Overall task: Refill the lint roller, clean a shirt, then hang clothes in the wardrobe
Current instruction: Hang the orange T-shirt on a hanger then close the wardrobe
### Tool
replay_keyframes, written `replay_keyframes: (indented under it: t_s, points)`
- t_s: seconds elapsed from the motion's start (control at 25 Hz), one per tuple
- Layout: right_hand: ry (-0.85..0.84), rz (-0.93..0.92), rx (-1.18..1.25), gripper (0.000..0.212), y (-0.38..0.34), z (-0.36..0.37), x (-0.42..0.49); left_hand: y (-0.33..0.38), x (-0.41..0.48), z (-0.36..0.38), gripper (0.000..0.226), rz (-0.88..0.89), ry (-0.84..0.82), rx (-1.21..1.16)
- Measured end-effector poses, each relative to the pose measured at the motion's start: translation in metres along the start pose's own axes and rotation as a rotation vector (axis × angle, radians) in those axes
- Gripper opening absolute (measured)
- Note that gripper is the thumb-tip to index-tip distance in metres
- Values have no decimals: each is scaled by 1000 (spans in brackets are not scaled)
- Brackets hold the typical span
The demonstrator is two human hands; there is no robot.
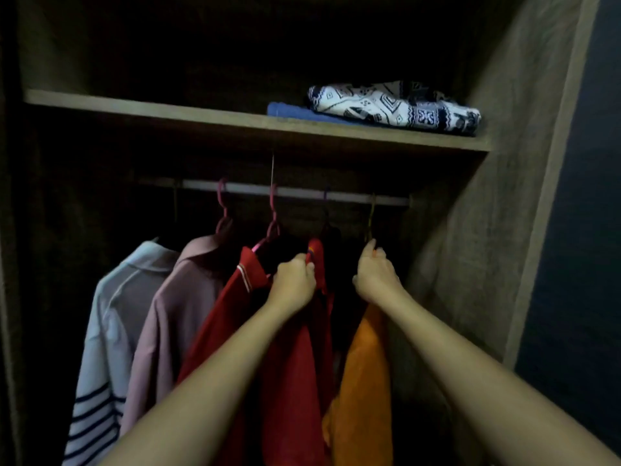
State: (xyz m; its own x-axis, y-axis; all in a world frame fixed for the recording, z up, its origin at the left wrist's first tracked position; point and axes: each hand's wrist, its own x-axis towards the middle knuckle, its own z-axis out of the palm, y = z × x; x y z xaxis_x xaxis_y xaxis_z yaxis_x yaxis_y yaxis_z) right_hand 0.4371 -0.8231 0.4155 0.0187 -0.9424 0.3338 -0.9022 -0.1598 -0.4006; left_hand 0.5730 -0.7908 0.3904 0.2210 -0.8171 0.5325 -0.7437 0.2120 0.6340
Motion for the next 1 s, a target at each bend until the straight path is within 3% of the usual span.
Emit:
replay_keyframes:
  t_s: [0.2, 0.36, 0.44, 0.72, 1.0]
  points:
    - [22, -98, -179, 83, 12, 5, -40, -2, -16, -7, 37, 34, -28, 50]
    - [222, -354, -177, 72, 12, 17, -91, -16, -53, -27, 45, 188, 101, 66]
    - [238, -470, -147, 69, 8, 39, -125, -38, -76, -37, 47, 246, 114, 100]
    - [40, -686, -95, 66, -29, 162, -231, -136, -158, -92, 58, 310, 18, 394]
    - [-268, -948, -119, 68, -103, 291, -329, -246, -229, -176, 52, 427, 74, 764]
